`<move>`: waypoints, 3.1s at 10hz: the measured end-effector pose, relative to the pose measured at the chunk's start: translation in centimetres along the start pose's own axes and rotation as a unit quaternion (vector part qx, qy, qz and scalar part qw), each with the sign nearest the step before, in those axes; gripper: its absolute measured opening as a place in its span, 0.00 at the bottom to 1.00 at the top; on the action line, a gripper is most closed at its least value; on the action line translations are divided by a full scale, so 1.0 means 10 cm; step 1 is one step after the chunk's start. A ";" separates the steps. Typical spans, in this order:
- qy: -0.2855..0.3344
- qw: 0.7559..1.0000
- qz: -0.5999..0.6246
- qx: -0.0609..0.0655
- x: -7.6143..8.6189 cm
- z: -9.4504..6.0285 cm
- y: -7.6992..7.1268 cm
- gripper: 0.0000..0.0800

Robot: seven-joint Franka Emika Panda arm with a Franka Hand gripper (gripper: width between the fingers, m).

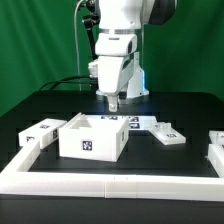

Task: Assemble cabinet

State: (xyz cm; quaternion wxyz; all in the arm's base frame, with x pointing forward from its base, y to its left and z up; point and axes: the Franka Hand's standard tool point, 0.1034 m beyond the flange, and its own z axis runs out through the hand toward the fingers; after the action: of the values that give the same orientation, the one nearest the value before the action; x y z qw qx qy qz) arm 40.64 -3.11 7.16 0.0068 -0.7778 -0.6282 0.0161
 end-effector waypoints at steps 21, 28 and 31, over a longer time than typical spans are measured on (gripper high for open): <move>0.005 1.000 0.012 0.023 -0.05 0.46 -0.12 0.05; 0.004 0.996 -0.090 -0.002 0.39 0.44 0.28 0.05; 0.008 0.994 -0.112 -0.012 0.65 0.43 0.47 0.05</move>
Offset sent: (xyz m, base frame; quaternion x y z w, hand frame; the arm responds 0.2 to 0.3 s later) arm -0.0007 0.0009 -0.0212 -0.0086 0.0215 -0.0019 0.9997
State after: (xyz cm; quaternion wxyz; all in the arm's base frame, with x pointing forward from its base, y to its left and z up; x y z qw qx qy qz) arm 46.49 2.23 2.57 0.0040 -0.7030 -0.7112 0.0017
